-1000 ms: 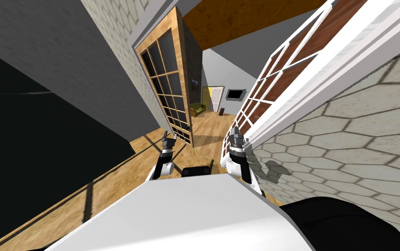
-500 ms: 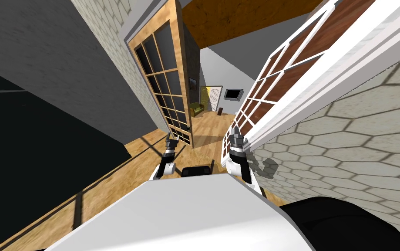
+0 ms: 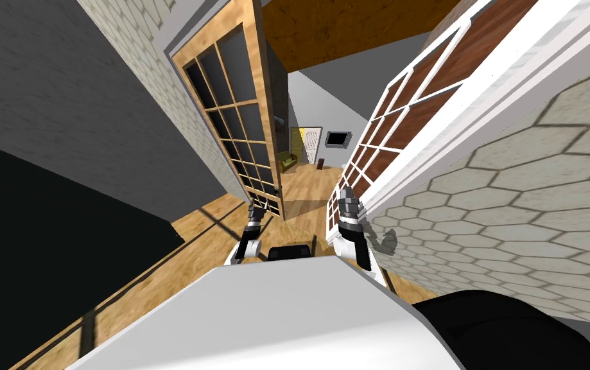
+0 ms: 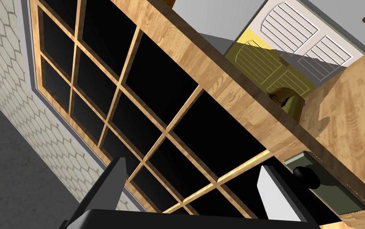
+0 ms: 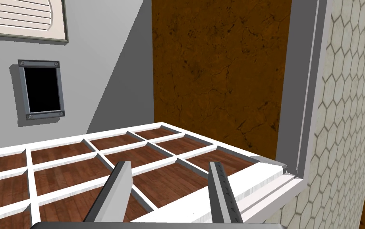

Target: Push the door open

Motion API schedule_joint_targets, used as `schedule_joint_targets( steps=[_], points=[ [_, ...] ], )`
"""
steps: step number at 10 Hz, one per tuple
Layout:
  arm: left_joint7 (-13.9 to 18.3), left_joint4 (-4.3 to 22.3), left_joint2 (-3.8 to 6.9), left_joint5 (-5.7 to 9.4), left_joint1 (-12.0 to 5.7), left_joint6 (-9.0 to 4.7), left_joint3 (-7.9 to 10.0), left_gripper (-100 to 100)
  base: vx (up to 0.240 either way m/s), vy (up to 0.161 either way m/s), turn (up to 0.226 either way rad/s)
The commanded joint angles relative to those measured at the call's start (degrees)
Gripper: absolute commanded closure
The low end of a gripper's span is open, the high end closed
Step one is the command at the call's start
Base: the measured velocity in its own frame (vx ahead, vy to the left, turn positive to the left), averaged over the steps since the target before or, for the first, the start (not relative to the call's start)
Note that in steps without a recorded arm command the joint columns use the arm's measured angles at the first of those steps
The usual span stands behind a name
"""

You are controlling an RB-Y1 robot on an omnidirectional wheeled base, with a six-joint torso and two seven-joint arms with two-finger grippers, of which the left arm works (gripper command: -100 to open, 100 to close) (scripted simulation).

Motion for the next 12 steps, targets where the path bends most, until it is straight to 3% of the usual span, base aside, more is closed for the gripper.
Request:
schedule_joint_targets(
  steps=[1, 3, 6, 9, 10, 12],
  points=[
    [1.65, 1.66, -0.14, 0.15, -0.23, -0.61, -0.37, -100, 0.050, 0.094, -0.035],
    [5.42, 5.42, -0.02, 0.90, -1.65, -1.66, -1.01, -100, 0.048, 0.073, -0.118],
    [7.59, 8.08, -0.02, 1.27, -2.37, -2.18, -1.33, -100, 0.038, 0.064, -0.068],
    [12.95, 14.05, -0.09, 2.38, -4.48, -3.75, -2.28, -100, 0.050, 0.082, -0.147],
    [13.49, 14.45, -0.09, 2.38, -4.48, -3.75, -2.28, -100, 0.034, 0.092, -0.044],
    [17.01, 17.83, -0.23, 3.11, -5.86, -4.76, -2.90, -100, 0.035, 0.084, -0.103]
  ],
)
